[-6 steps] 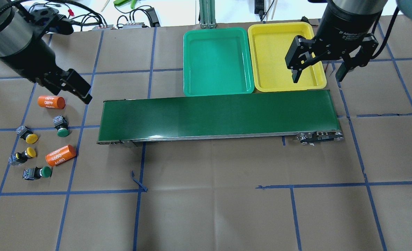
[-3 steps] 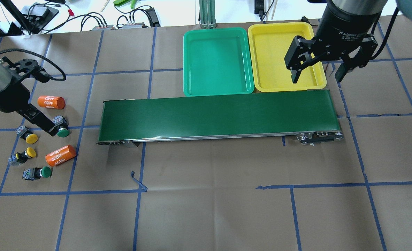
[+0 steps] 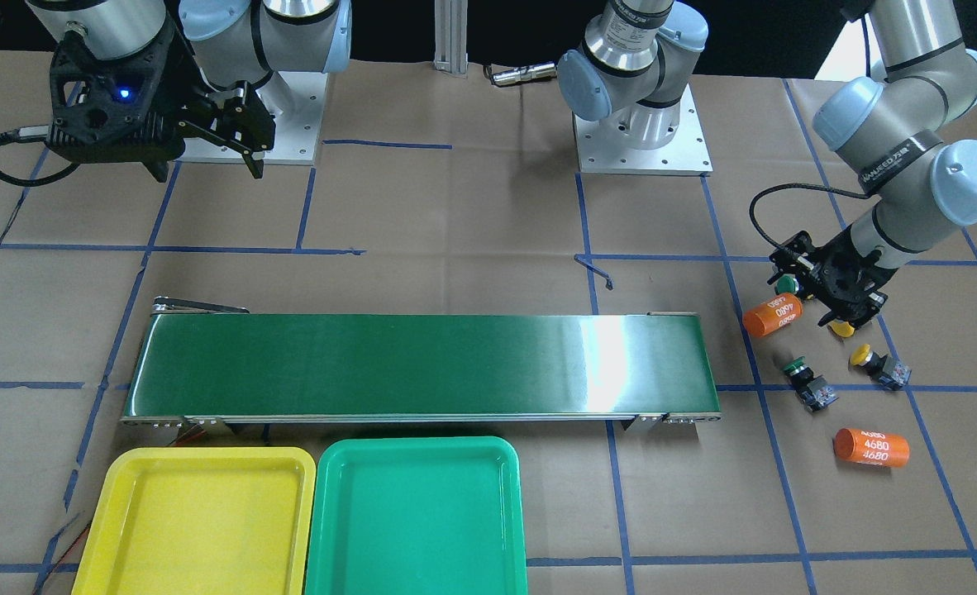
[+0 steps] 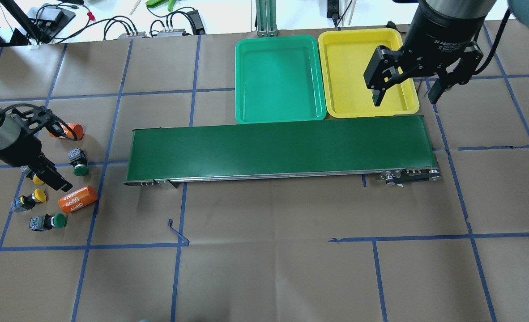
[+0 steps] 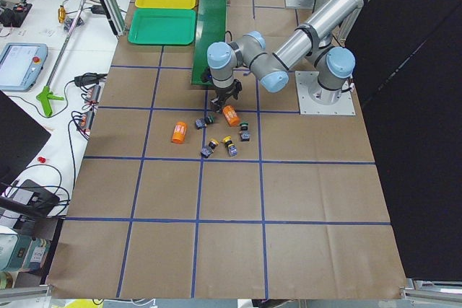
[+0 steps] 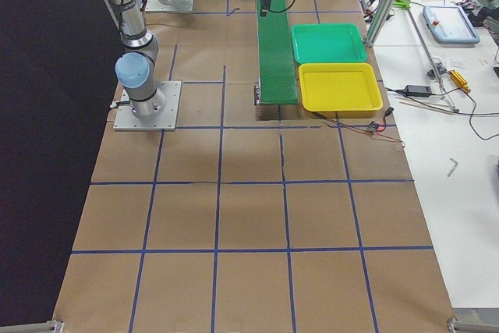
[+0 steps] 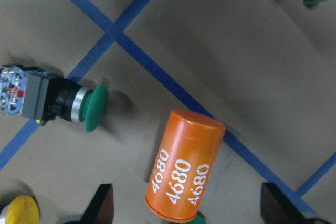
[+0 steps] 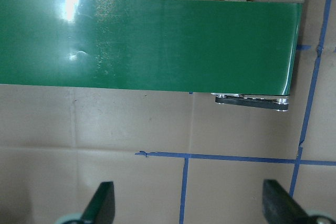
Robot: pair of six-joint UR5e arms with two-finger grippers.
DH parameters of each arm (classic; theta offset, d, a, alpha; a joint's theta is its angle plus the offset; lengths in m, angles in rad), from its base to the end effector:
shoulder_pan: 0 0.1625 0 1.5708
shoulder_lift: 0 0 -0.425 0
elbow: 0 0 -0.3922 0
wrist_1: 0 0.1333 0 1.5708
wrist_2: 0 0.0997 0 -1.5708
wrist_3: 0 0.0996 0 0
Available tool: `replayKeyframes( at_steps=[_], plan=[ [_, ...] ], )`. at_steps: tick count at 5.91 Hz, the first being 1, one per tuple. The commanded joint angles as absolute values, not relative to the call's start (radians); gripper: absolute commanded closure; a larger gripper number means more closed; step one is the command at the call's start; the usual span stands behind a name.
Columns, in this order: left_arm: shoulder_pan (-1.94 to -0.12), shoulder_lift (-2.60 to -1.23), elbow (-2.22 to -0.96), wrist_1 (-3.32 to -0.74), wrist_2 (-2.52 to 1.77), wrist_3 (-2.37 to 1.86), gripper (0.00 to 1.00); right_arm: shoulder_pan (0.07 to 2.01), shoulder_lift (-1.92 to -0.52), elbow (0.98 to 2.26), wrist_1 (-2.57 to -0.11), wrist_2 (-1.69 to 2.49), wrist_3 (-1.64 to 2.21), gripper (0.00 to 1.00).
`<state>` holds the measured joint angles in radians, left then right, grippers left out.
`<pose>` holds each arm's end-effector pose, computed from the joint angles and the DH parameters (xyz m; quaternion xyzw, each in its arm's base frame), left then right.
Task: Sort buttons by color to trays
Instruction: 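Close the left gripper on the orange cylinder and lift it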
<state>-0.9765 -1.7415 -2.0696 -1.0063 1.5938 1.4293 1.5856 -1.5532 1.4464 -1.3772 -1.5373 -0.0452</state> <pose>0.1537 -0.4615 0.2284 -0.4054 -0.9125 -0.0376 0.0384 0.1438 -0.4861 0.5214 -0.0292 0.9985 0.0431 0.0174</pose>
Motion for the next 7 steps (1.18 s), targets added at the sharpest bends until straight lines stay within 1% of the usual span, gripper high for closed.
replayKeyframes(
  at_steps=[1, 2, 3, 4, 5, 6, 7],
  plan=[
    [-0.966, -1.799, -2.129, -0.902, 1.595, 1.509, 0.04, 1.586, -1.552, 1.448, -1.378, -1.537, -0.054, 0.00],
    [-0.969, -1.813, -2.138, -0.890, 1.598, 1.537, 0.15, 1.586, -1.552, 1.448, -1.378, -1.536, -0.052, 0.00],
    [-0.971, -1.825, -2.140, -0.878, 1.595, 1.555, 0.46, 1.586, -1.552, 1.448, -1.378, -1.536, -0.052, 0.00],
    [-0.971, -1.821, -2.138, -0.858, 1.600, 1.554, 0.98, 1.586, -1.552, 1.448, -1.378, -1.536, -0.049, 0.00],
    [-0.974, -1.806, -2.129, -0.857, 1.592, 1.565, 1.00, 1.586, -1.552, 1.448, -1.378, -1.537, -0.043, 0.00],
    [-0.991, -1.790, -2.087, -0.873, 1.591, 1.572, 1.00, 1.586, -1.552, 1.450, -1.378, -1.536, -0.041, 0.00],
    [-1.046, -1.776, -1.995, -1.011, 1.571, 1.575, 1.00, 1.586, -1.552, 1.450, -1.378, -1.536, -0.043, 0.00]
  ],
)
